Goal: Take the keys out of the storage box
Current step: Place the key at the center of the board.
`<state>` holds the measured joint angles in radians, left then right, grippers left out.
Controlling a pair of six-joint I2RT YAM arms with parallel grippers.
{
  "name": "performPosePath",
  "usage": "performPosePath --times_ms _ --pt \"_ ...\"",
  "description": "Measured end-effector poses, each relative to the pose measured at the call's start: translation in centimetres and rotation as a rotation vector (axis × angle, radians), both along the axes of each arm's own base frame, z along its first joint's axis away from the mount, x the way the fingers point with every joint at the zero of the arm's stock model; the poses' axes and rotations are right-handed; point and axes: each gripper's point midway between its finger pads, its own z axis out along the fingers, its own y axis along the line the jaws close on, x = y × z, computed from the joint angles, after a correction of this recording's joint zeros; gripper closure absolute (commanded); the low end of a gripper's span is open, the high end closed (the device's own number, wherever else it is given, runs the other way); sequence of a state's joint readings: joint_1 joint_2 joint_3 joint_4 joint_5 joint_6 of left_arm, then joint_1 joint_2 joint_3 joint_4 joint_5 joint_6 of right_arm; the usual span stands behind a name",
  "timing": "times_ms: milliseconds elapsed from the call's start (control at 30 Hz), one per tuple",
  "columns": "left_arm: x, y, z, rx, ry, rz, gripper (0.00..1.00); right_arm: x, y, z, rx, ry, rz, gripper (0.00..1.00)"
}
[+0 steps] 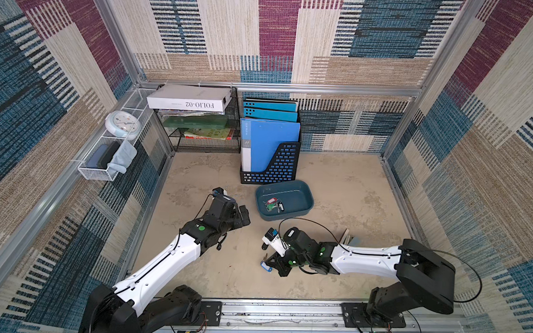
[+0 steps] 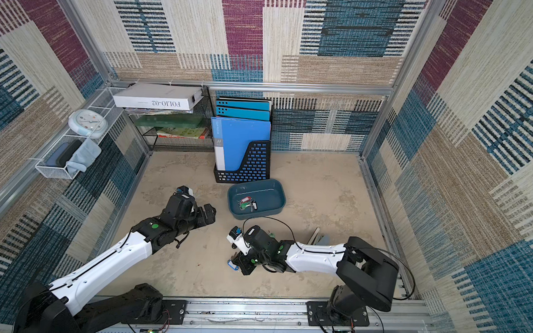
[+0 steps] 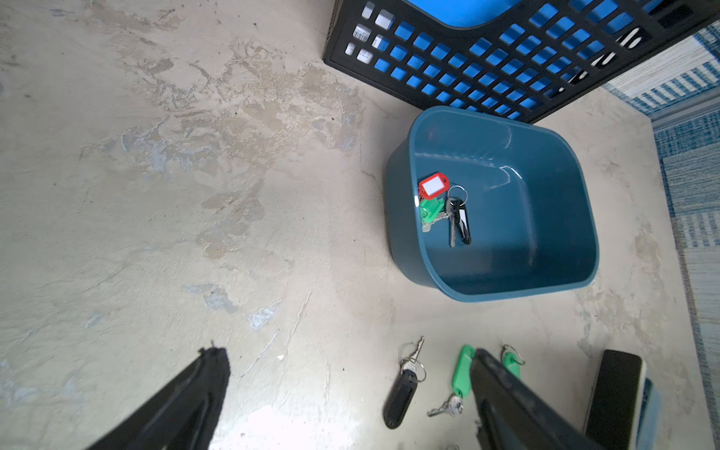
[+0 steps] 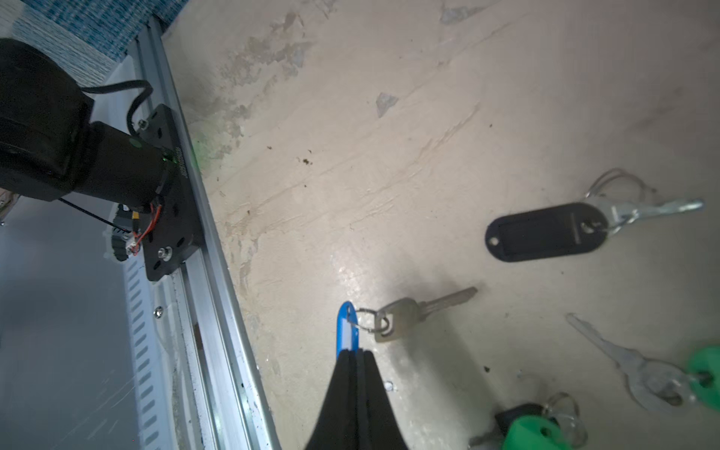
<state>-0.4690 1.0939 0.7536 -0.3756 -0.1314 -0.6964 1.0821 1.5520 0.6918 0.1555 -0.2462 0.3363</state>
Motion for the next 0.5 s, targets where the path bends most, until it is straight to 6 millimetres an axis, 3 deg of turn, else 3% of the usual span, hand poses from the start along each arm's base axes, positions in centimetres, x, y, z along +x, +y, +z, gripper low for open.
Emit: performPosePath --times_ms 233,300,500 --pt "-0.4 0.3 -0.1 0.004 0.005 0.005 0.01 0.9 0.3 -2.2 -0.065 0.002 -0.037 1.0" --pt "-0.4 0.3 -0.2 0.005 0.009 0.005 0.0 1.1 0.2 -2.5 -0.079 -0.003 -0.046 0.71" --pt "-0.3 0.1 -0.3 0.011 0.024 0.002 0.0 1.2 -0.2 -2.4 -0.112 -0.016 -0.052 0.52"
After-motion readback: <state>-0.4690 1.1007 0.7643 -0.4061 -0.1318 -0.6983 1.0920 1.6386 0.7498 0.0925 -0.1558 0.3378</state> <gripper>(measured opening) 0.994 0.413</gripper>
